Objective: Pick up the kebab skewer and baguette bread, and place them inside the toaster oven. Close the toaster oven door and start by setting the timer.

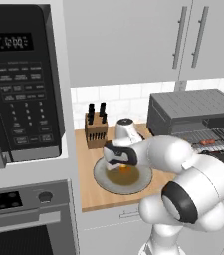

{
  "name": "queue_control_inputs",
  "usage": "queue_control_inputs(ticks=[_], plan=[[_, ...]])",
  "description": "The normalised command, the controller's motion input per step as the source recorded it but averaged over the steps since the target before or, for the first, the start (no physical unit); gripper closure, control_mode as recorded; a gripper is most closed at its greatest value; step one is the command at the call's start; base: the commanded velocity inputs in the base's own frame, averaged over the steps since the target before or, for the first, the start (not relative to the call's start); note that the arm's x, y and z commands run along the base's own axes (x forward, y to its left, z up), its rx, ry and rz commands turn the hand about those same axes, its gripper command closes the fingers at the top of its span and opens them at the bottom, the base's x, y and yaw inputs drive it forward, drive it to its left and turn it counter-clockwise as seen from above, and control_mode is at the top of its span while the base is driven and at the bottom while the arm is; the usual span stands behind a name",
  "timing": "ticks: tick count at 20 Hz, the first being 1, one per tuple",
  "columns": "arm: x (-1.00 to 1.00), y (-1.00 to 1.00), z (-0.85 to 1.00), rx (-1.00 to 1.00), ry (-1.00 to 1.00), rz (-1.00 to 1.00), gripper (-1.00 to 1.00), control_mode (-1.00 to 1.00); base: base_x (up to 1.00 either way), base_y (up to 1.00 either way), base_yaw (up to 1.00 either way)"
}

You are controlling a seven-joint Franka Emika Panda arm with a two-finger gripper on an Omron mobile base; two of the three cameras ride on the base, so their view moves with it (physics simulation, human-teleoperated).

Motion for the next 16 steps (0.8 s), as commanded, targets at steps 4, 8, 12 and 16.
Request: queue_control_inputs(ticks=[4, 8, 12, 16], plan=[[0.34, 0.00, -0.03, -0.01, 0.04, -0.15, -1.00, -1.00, 0.00, 0.00, 0.00], [0.04, -0.11, -0.13, -0.03, 0.00, -0.14, -1.00, -1.00, 0.00, 0.00, 0.00], [0.03, -0.05, -0.36, -0.01, 0.00, -0.13, -1.00, -1.00, 0.00, 0.00, 0.00], [0.00, -0.04, -0.36, 0.00, 0.00, -0.12, -1.00, -1.00, 0.00, 0.00, 0.00]])
